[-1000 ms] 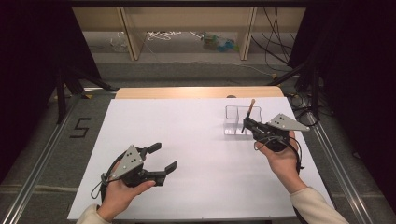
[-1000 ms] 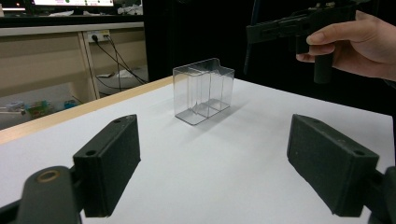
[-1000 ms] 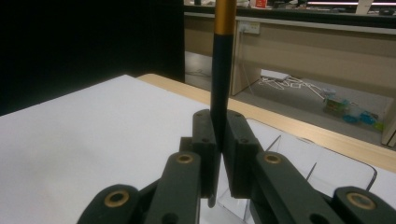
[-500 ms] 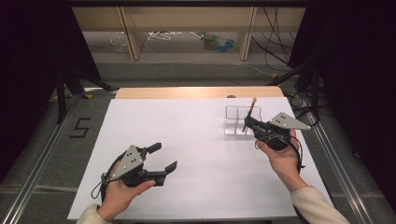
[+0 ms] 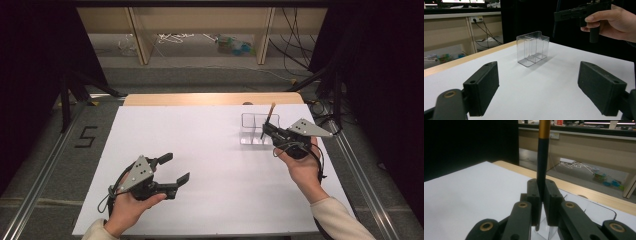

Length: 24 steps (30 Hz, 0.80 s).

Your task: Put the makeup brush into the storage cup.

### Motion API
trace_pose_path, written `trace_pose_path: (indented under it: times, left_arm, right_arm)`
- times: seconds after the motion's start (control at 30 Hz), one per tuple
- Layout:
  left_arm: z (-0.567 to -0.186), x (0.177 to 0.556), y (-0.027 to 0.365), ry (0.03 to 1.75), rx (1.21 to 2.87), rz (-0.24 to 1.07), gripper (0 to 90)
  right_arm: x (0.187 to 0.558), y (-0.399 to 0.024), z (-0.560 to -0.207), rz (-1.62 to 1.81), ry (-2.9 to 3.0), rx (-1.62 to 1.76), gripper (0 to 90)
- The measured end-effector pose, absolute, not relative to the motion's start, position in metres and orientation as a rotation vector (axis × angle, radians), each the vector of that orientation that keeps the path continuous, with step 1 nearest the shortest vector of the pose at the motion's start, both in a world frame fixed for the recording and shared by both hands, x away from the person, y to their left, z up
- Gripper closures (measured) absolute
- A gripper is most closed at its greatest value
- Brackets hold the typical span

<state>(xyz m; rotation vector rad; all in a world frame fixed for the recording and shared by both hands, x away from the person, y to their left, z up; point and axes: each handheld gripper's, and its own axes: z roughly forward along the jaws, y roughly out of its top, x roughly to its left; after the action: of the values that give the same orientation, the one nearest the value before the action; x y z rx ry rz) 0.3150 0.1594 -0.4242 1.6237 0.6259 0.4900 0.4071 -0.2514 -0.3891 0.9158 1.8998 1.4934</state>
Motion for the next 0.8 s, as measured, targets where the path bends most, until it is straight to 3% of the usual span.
trace_pose_path:
  times: [0.8]
  left_arm:
    - [-0.4245,0.3150,0.1593,0.629,1.623,0.488,17.0]
  right_arm:
    - [0.4130,-0.2541,-0.3880,1.481,1.886,0.923,84.3]
